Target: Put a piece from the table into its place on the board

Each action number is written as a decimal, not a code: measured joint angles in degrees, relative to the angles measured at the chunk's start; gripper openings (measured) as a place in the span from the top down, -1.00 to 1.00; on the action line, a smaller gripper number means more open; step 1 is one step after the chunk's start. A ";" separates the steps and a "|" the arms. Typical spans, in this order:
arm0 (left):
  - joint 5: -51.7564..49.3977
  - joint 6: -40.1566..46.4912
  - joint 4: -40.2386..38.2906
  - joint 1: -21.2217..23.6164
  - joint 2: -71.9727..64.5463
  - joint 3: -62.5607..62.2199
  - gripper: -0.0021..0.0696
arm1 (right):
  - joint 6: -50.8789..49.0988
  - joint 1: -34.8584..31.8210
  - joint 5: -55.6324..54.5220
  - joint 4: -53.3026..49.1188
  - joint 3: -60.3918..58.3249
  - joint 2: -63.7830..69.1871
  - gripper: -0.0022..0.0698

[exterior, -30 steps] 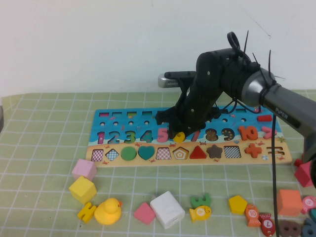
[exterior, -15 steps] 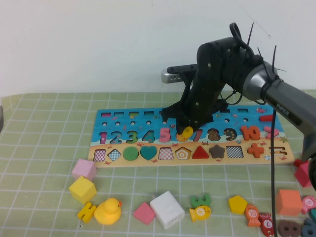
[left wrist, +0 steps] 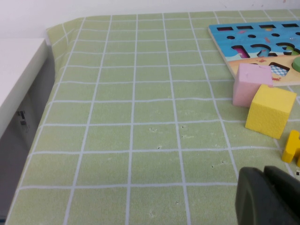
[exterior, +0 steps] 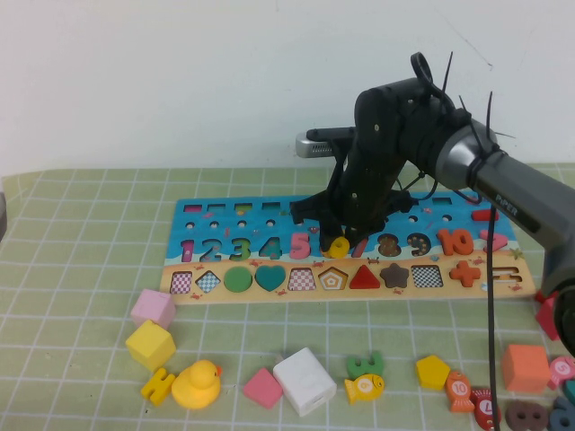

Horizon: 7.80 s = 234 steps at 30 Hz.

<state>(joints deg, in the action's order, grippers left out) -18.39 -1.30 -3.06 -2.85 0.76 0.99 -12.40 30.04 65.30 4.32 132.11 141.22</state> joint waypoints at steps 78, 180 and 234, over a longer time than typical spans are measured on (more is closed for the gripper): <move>0.00 0.00 0.00 0.00 0.00 0.00 0.95 | 2.70 1.83 4.78 -4.73 6.20 2.62 0.17; 0.00 0.00 0.00 0.00 0.00 0.00 0.95 | 8.21 8.74 5.70 -6.45 18.02 -28.28 0.94; 0.00 0.00 0.00 0.00 0.00 0.00 0.95 | 12.40 -30.03 -46.47 -6.14 -123.63 -140.18 0.94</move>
<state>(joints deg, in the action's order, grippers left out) -18.39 -1.30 -3.06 -2.85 0.76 0.99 0.00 0.01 18.83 -1.82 8.48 1.04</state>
